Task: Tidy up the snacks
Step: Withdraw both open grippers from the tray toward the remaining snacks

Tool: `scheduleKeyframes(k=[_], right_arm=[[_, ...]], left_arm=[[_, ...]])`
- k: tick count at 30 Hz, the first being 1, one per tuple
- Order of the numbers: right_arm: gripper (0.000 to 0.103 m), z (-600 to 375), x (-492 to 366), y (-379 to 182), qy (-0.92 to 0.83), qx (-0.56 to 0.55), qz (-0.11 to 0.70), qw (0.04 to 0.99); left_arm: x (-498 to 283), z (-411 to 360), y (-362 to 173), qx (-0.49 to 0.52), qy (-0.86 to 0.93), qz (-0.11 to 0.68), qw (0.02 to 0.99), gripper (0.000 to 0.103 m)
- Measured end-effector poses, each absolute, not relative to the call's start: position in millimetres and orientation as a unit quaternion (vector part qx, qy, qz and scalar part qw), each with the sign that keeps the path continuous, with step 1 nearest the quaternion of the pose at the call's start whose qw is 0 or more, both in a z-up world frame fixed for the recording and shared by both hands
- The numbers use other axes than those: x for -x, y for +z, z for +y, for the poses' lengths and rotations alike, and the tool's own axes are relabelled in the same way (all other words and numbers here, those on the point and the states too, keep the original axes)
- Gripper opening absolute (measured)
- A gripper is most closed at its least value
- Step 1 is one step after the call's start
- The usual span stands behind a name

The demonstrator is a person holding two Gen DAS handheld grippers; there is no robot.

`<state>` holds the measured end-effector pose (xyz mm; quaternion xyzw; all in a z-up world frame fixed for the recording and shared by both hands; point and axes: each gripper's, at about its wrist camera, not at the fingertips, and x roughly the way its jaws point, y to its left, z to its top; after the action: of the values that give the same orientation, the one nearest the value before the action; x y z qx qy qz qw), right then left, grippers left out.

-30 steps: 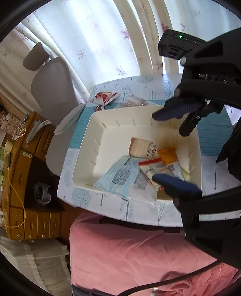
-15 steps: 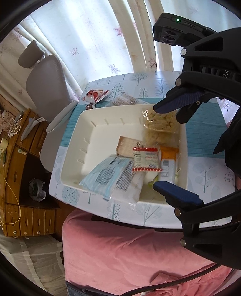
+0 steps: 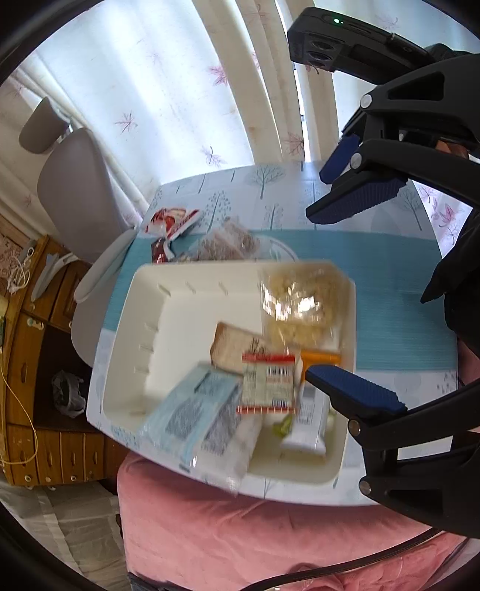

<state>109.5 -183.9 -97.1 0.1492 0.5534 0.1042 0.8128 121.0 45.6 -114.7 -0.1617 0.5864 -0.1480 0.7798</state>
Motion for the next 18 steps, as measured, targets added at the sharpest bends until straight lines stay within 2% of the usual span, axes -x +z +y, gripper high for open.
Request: scheduleKeyframes(k=[18], right_arm=[[0.085,-313,-172,-84,0.099,-0.127,0.541,0.826]], left_arm=[[-148,-82,-133,0.153,-0.131,0.578,0.791,0.077]])
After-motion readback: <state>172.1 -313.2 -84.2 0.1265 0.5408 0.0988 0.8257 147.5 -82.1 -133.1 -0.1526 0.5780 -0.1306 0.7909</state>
